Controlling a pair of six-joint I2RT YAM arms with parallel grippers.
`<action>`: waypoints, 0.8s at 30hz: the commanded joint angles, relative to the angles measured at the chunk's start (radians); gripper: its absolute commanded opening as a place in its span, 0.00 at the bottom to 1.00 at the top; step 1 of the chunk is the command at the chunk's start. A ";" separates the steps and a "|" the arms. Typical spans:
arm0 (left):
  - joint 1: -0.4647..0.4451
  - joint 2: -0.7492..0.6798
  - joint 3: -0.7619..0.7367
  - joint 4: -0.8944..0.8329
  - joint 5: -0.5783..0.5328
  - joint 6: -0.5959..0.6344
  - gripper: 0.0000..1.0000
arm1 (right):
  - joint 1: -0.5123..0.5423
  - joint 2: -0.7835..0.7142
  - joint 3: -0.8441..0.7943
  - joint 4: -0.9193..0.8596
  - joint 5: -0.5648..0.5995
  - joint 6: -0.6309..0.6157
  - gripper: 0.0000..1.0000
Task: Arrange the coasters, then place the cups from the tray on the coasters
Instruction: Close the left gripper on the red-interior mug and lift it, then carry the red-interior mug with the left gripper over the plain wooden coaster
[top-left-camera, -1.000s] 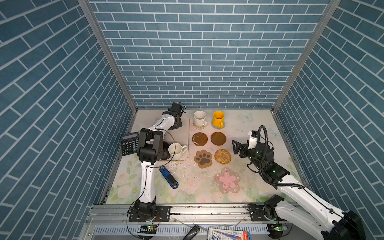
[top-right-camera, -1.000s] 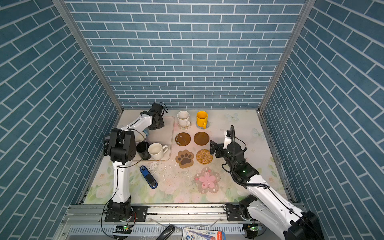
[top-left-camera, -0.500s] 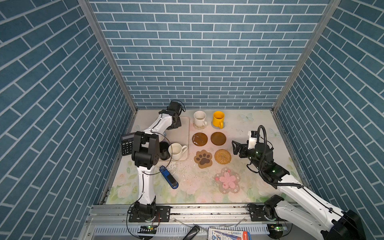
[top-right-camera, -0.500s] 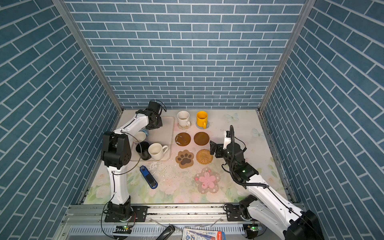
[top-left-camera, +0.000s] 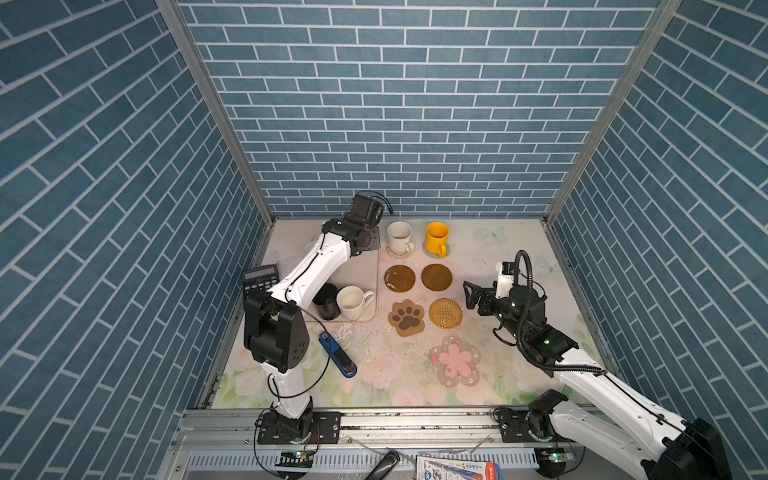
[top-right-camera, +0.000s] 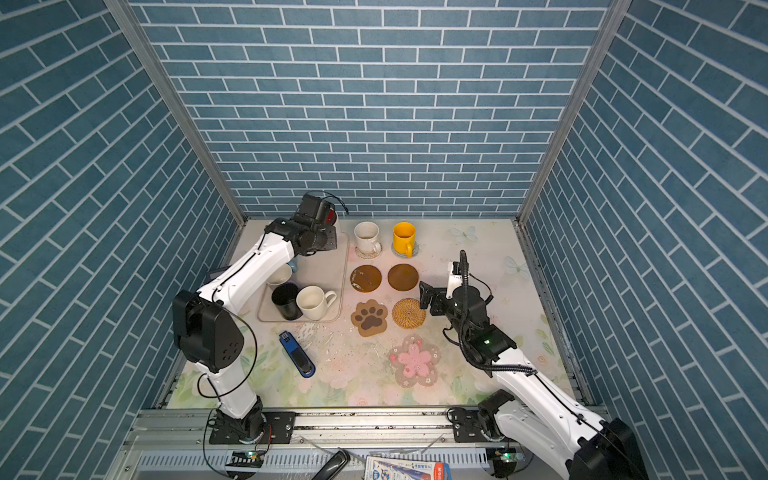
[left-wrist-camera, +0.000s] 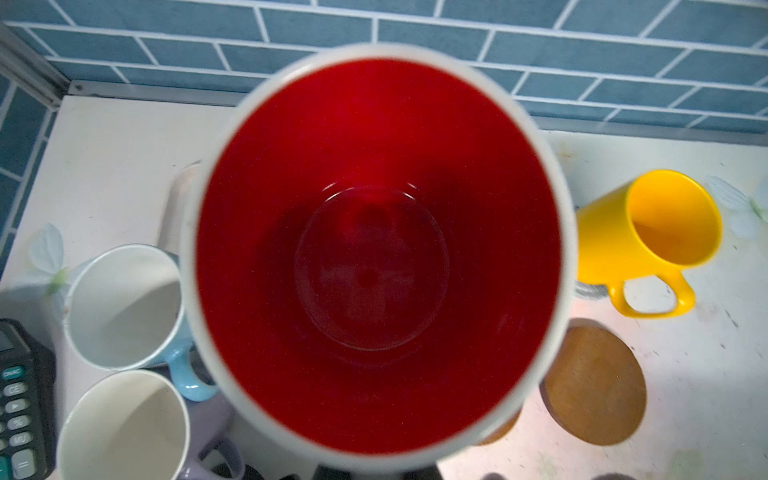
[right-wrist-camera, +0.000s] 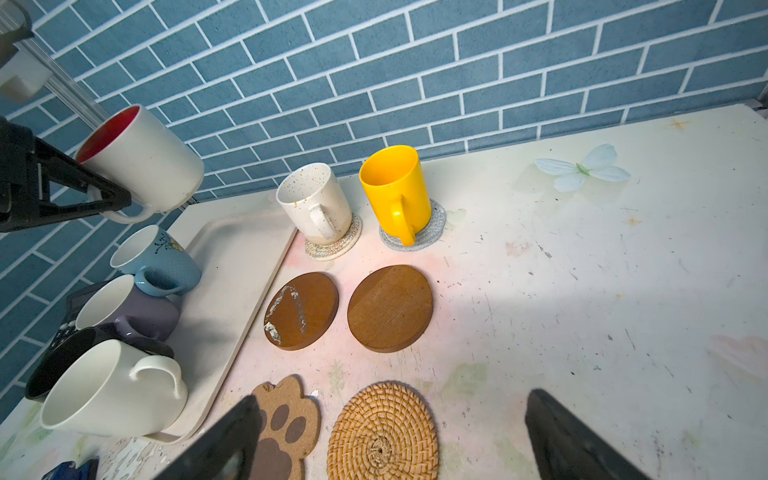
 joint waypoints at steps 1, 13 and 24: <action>-0.054 -0.040 -0.003 0.024 -0.016 0.017 0.00 | -0.006 0.011 -0.032 0.027 -0.003 0.061 0.99; -0.280 0.016 0.015 0.088 -0.016 -0.010 0.00 | -0.118 0.072 -0.038 0.001 -0.025 0.204 0.98; -0.361 0.176 0.092 0.112 0.028 -0.024 0.00 | -0.279 0.180 -0.069 0.046 -0.071 0.325 0.99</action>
